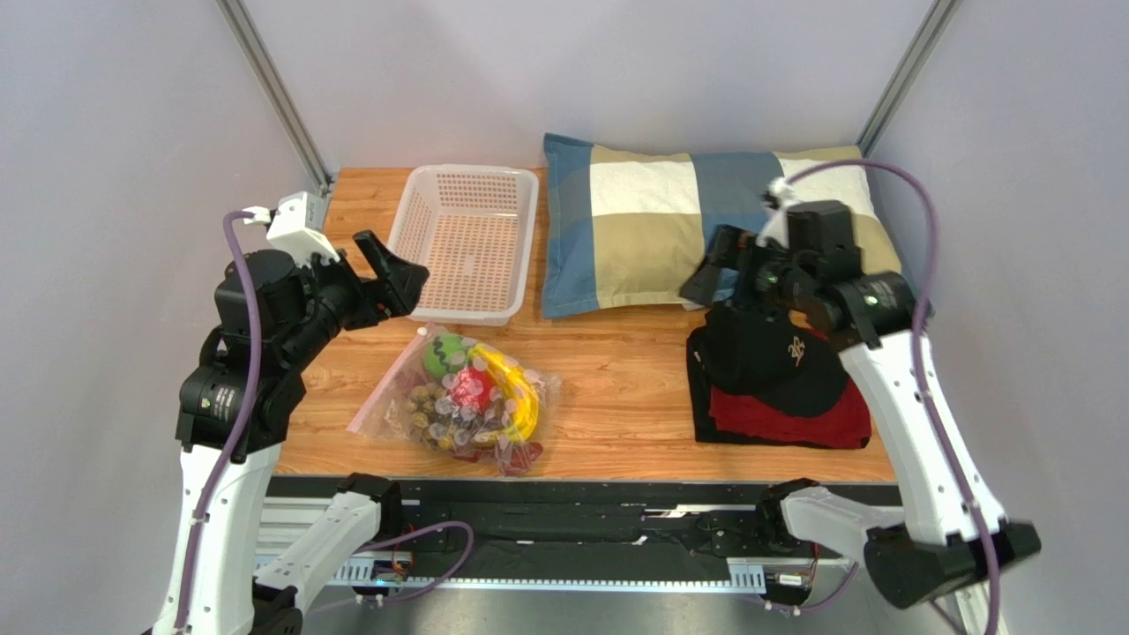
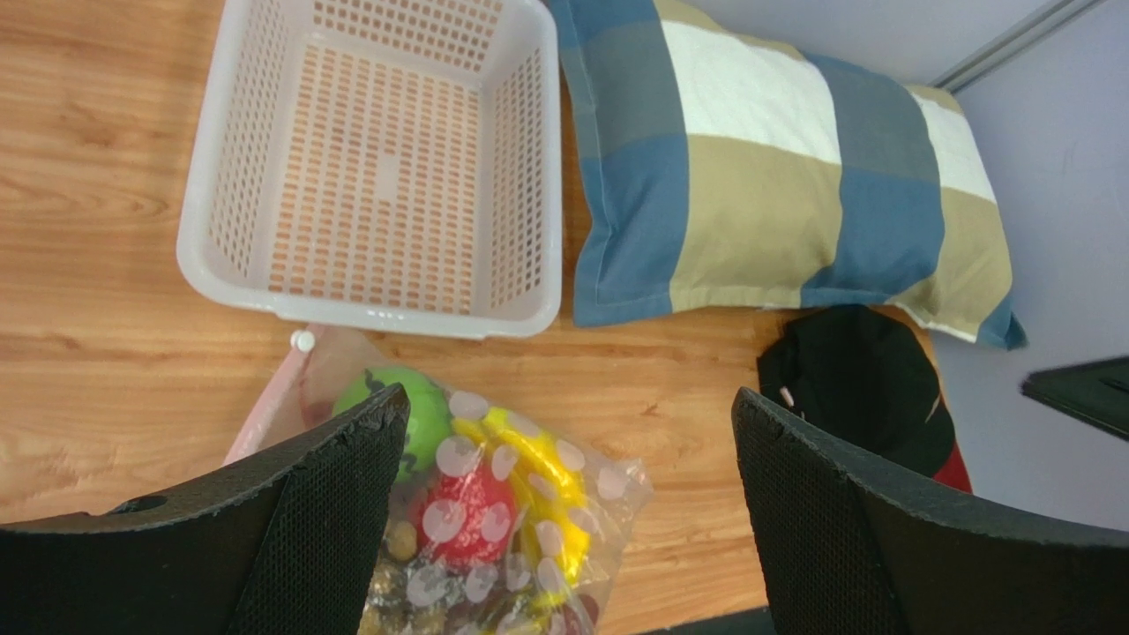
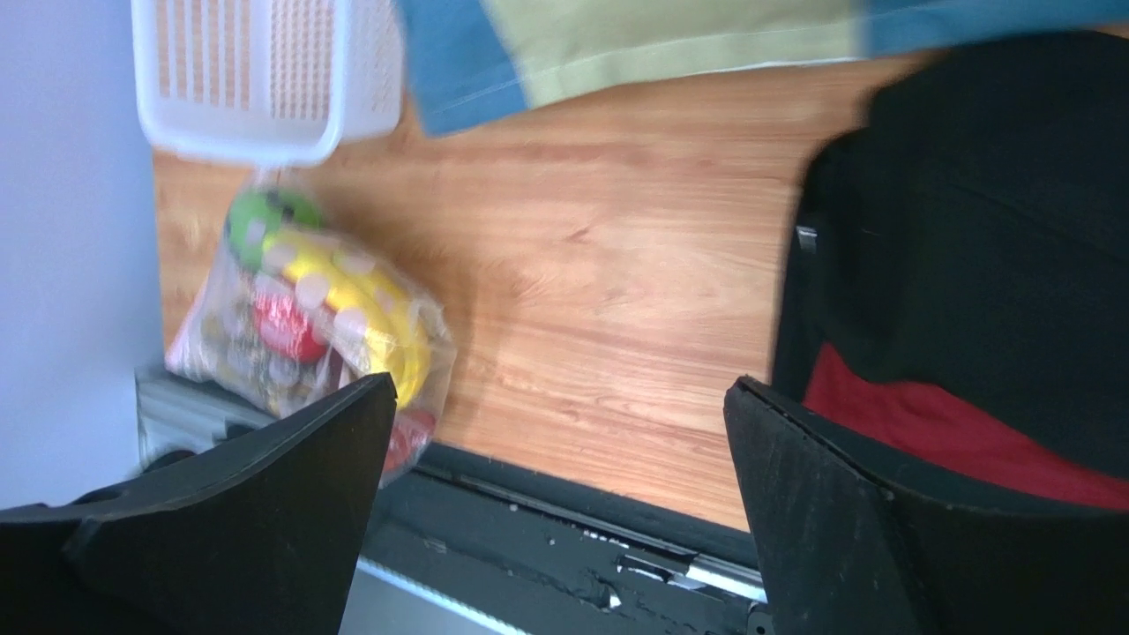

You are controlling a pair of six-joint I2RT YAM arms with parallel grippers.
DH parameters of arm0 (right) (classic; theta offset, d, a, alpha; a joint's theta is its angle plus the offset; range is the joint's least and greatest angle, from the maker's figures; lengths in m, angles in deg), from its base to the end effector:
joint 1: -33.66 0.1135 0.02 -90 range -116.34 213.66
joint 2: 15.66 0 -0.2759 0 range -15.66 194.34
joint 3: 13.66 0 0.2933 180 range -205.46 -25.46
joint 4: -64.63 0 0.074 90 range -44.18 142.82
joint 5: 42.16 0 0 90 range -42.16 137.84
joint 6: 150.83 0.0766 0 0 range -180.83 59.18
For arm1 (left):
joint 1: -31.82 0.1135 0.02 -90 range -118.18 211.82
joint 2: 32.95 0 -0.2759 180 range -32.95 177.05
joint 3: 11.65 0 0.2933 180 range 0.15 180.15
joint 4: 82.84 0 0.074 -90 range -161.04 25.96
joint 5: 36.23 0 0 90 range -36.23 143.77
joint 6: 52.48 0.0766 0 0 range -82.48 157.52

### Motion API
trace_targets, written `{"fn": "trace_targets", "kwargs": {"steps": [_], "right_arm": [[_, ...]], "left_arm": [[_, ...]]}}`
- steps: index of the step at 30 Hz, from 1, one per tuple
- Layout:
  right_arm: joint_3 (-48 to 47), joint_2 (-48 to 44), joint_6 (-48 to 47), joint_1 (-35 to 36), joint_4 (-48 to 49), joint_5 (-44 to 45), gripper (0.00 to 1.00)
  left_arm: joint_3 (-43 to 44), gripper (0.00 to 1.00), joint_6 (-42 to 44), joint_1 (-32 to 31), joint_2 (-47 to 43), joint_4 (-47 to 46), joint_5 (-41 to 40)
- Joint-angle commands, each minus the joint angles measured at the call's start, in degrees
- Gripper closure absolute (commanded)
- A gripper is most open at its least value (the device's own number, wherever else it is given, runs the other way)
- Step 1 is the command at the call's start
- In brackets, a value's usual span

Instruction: Open the zip-top bag and remove the fake food

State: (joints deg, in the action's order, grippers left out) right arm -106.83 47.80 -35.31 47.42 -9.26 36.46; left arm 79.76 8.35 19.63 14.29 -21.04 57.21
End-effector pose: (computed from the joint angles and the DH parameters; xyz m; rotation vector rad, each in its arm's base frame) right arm 0.2474 0.0761 0.4018 0.1449 2.3902 0.5644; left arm 0.1813 -0.0439 0.4749 -0.2411 1.9001 -0.5484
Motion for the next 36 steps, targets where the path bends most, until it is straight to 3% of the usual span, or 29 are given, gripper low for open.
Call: {"fn": "trace_targets", "kwargs": {"steps": [1,4,9,16,19,22,23,25,26,30,36], "right_arm": [[1.0,8.2,-2.9,14.2,14.7,-5.0,0.0],[-1.6,18.6,-5.0,23.0,22.2,-8.2,0.0],[-14.1,35.2,-14.2,33.5,21.6,-6.8,0.0],[-17.4,48.0,-17.8,36.3,24.9,-14.3,0.05],[-19.8,51.6,-17.0,36.5,24.4,-18.6,0.23],[-20.3,53.3,-16.7,37.1,23.4,-21.6,0.51],[-19.3,52.3,-17.6,37.4,23.6,-21.5,0.67],[-18.0,51.0,-18.0,37.8,24.5,-22.2,0.82],[-17.6,50.3,-18.0,37.8,24.3,-22.1,0.98],[-20.5,46.6,-22.0,38.8,19.8,-19.2,1.0],[-23.5,40.3,-27.3,42.6,16.5,-2.4,1.0]], "left_arm": [[-0.7,0.05,-1.9,0.3,1.1,4.4,3.2],[-1.7,0.05,-2.7,0.3,1.9,7.4,5.9],[-3.8,0.08,-4.1,0.3,2.4,12.8,9.7],[-8.3,0.09,-8.1,0.3,0.7,16.5,10.5],[-9.6,0.11,-9.0,0.4,0.8,16.3,11.1],[-9.0,0.11,-8.9,0.6,1.9,16.0,11.2],[-8.9,0.12,-8.9,0.8,2.2,15.8,11.1],[-8.7,0.12,-9.1,1.1,2.8,15.1,11.5],[-8.9,0.12,-9.3,1.5,2.9,14.7,12.0],[-11.0,0.13,-11.2,2.2,1.8,12.2,12.7],[-13.7,0.14,-15.5,2.8,0.5,8.8,12.9]]}}
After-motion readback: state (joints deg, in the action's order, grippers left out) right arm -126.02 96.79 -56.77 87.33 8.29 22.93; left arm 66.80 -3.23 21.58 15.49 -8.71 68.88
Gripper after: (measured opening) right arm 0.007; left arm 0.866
